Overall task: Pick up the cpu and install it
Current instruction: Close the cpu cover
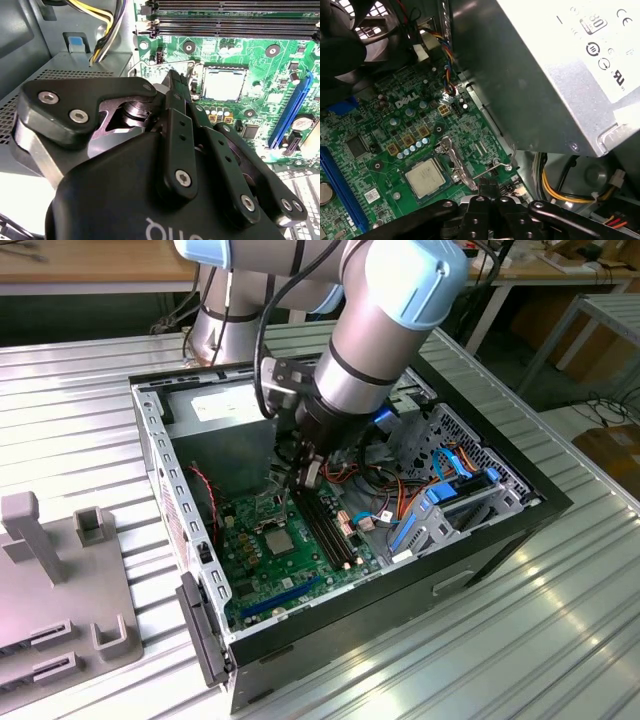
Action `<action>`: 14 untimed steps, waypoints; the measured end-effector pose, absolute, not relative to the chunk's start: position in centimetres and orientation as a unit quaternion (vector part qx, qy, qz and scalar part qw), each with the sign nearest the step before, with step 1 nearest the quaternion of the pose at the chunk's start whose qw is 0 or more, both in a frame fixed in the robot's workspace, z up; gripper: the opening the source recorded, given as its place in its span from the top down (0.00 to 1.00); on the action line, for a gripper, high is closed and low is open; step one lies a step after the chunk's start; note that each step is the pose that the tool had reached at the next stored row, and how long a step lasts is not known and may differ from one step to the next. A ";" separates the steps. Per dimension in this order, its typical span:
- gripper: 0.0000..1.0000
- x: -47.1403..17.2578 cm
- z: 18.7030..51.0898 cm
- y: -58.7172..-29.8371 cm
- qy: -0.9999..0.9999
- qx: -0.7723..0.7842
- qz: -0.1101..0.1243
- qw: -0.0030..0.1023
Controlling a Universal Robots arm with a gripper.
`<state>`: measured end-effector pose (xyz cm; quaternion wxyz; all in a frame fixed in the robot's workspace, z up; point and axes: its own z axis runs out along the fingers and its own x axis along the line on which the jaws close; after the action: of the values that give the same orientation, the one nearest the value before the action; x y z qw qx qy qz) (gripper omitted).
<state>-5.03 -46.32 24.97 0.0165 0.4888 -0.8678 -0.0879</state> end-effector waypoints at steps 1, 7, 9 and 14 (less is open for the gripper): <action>0.89 -5.0 25.0 -46.4 -0.868 0.489 -0.088 0.017; 0.89 -5.0 25.0 -46.7 -0.866 0.491 -0.088 0.017; 0.89 -5.0 25.0 -46.8 -0.866 0.492 -0.088 0.017; 0.89 -5.0 25.0 -47.1 -0.865 0.494 -0.088 0.017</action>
<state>-5.03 -47.14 24.97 0.0169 0.4936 -0.8651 -0.0879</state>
